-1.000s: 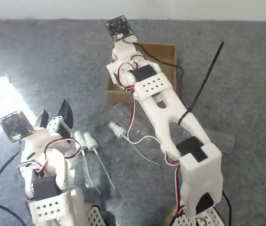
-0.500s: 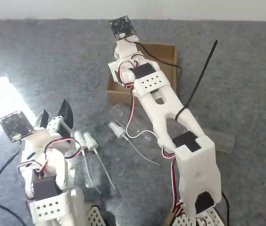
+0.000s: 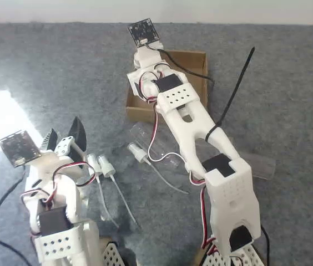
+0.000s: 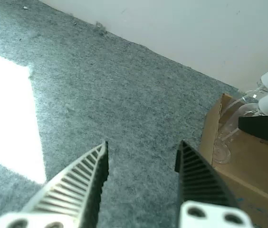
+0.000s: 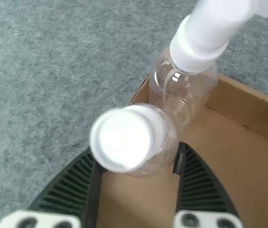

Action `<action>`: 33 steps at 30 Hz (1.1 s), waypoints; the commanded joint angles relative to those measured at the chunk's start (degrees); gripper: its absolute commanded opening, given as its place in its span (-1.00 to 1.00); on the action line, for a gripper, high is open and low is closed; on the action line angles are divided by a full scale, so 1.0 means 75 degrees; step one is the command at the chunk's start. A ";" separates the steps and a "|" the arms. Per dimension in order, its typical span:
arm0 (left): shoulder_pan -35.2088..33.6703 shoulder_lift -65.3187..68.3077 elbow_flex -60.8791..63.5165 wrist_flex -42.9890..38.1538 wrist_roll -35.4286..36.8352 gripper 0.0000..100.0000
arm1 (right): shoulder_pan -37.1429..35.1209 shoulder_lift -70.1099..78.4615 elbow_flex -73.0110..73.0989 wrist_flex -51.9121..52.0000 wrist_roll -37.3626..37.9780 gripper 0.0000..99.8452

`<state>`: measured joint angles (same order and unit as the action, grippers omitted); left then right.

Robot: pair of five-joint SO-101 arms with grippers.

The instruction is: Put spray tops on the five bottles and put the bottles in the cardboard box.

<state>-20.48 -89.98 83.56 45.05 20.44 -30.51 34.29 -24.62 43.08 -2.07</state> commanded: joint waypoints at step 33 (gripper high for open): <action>-0.0035 -0.0094 -0.0088 -0.0211 0.0117 -0.56 | -0.0229 -0.0334 -0.0281 0.0826 -0.0035 -0.37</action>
<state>-20.48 -89.98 83.56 45.05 20.44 -30.86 36.84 -24.53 47.74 -2.07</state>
